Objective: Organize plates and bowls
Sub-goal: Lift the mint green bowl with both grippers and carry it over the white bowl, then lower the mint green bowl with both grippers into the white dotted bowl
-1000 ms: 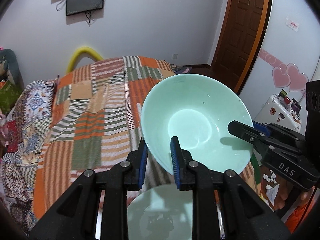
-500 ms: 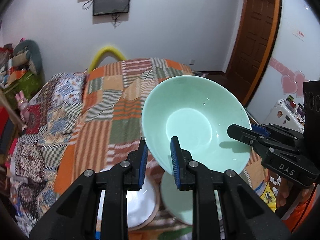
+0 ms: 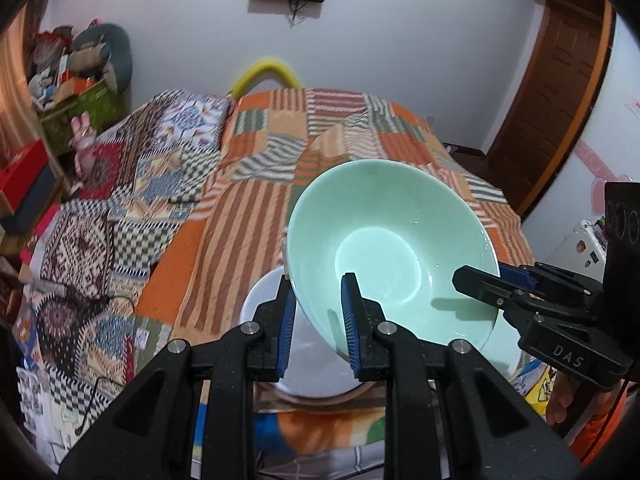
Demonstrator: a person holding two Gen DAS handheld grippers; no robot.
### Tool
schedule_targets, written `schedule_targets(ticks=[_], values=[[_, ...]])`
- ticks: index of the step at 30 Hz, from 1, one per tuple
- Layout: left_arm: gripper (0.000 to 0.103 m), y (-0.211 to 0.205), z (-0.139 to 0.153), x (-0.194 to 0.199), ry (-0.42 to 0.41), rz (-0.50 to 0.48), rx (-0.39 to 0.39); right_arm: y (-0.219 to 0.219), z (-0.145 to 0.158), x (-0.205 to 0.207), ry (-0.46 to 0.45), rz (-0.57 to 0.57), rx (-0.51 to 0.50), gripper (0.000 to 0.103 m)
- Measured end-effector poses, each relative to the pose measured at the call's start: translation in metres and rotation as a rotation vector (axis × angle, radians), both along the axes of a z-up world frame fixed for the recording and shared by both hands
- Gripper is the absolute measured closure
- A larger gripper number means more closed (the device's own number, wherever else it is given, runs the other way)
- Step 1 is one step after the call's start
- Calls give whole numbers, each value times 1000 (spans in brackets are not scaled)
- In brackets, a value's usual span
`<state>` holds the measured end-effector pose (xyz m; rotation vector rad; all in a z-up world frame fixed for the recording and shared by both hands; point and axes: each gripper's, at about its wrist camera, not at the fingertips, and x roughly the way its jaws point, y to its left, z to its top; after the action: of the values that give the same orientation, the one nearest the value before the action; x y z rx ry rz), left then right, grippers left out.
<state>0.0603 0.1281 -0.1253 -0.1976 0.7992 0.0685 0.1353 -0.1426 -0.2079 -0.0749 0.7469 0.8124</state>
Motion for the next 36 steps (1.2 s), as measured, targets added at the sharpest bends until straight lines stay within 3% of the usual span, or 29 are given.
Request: schedule_targets(ticks=[19,26,36], values=[[81,31,-78,5,133,64,-28,41,-58,-4,125,40,-126,79],[81,33,-92,12,169,66,-25,46,-67,-1,138,38,-155,79],[81,28,-94,15,159,85,21,52,-74,1,149,46,-169,76]])
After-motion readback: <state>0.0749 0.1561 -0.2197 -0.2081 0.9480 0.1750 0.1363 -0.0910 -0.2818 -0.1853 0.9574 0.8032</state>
